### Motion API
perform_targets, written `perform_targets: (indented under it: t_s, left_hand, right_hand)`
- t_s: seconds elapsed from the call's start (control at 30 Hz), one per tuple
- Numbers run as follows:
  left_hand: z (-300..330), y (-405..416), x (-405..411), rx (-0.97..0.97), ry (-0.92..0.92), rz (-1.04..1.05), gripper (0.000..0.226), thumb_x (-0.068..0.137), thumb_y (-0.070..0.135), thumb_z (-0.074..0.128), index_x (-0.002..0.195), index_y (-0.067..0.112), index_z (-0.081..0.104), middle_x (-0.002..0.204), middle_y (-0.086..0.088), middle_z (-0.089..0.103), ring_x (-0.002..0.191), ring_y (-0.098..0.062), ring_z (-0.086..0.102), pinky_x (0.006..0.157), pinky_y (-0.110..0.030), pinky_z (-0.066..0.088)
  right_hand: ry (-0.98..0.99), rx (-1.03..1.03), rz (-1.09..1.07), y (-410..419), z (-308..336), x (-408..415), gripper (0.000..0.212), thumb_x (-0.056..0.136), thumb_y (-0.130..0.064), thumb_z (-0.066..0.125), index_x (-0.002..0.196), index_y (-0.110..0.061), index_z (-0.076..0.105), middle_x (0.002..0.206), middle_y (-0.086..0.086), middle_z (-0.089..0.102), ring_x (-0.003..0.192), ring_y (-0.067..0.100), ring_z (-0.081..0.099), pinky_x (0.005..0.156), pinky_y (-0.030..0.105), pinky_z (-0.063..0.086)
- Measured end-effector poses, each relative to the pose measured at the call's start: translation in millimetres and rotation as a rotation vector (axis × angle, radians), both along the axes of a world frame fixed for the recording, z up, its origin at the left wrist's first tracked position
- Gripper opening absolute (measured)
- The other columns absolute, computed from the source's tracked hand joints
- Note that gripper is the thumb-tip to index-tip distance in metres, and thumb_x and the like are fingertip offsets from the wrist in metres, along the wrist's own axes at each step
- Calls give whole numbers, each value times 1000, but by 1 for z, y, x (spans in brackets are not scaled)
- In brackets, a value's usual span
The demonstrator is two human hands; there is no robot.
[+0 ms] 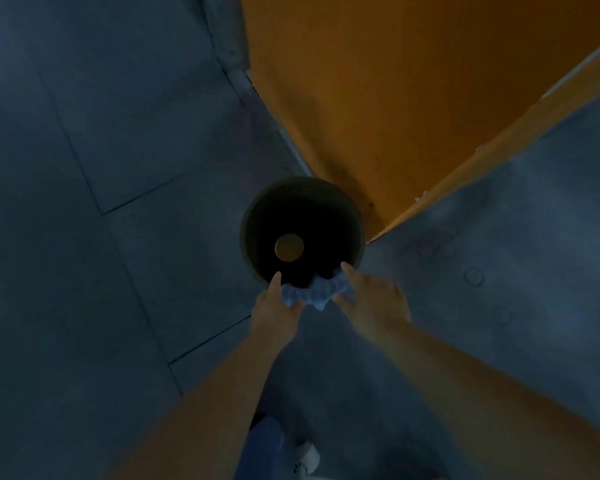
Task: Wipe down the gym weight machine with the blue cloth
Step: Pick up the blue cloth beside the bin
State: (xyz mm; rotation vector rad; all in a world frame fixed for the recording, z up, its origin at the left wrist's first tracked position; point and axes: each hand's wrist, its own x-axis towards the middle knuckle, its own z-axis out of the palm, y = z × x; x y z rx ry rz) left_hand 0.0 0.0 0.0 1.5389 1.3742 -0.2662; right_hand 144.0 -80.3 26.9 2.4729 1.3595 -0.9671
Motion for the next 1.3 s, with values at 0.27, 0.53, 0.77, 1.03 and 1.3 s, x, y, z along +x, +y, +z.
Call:
perform_targets:
  t_s: [0.27,0.53,0.77,1.03,1.3]
  left_hand:
    - [-12,13,11,-94,58,26,52,99,21,43,147,15,23,144,-12,40,110,-29,53,87,-37,44]
    - [-2,13,15,56,96,63,33,94,20,49,126,16,52,108,-7,62,93,-24,58,75,-28,44]
    - [49,-4,45,-11,-145,201,31,90,10,51,119,18,56,80,4,53,70,-12,50,57,-23,39]
    - [142,-55,110,-184,-322,229,23,90,3,47,103,21,55,72,-4,51,61,-15,46,56,-26,37]
    - [249,-148,193,-396,-438,138,24,91,2,45,105,16,58,86,-6,55,73,-17,53,56,-25,42]
  right_hand:
    - [284,-38,-324,19,-35,1,64,99,-43,38,150,-32,1,136,9,50,117,28,52,94,43,45]
    - [220,87,-367,21,-34,-1,33,97,-17,42,130,-16,43,105,8,60,91,24,59,74,36,51]
    - [336,274,-514,-3,12,12,16,96,-15,39,92,-23,51,79,-4,50,68,10,48,50,18,32]
    - [360,431,-761,-85,116,58,20,88,-5,48,105,-14,56,71,-11,49,59,2,43,43,9,32]
    - [179,604,-1076,-190,225,95,23,82,-1,53,82,-24,52,59,-10,47,53,1,44,50,9,35]
